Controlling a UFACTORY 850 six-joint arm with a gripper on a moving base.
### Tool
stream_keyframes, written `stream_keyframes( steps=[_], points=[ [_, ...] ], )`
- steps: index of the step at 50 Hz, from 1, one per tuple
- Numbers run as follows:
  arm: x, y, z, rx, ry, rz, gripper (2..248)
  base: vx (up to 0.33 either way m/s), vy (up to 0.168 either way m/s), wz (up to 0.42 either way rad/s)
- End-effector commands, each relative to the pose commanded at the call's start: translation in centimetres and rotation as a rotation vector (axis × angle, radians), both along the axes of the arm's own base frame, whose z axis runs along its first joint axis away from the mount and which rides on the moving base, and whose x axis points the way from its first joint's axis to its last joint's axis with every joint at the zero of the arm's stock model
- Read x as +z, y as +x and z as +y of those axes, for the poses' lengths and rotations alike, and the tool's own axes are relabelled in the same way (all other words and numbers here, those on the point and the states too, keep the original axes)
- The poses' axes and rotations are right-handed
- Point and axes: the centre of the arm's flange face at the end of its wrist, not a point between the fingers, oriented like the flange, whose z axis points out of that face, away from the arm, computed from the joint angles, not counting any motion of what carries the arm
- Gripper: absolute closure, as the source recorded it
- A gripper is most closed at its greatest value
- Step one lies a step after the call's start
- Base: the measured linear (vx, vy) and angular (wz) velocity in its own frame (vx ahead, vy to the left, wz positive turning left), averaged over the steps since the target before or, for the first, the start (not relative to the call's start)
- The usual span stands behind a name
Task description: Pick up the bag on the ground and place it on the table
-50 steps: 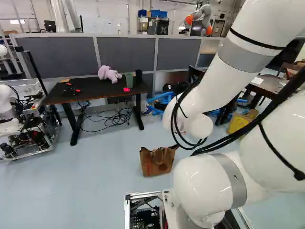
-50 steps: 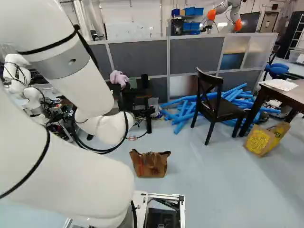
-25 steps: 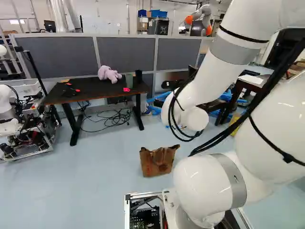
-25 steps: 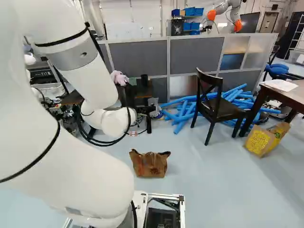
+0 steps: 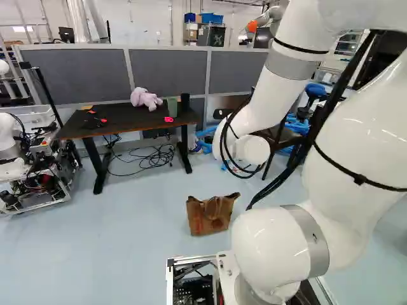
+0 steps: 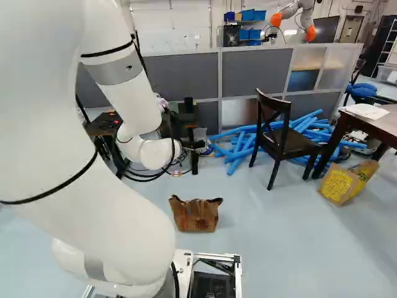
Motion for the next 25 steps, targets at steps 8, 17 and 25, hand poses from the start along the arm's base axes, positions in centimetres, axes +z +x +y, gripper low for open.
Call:
stream_keyframes(
  steps=[8,17,25],
  points=[
    [-1.0,1.0,-0.1,-0.016,0.006,0.049,3,0.000,0.000,0.000],
    [-2.1,2.2,-0.2,-0.034,0.013,0.104,3,0.000,0.000,0.000],
    [-3.2,3.2,-0.2,-0.048,0.019,0.151,3,0.000,0.000,0.000]
  ],
)
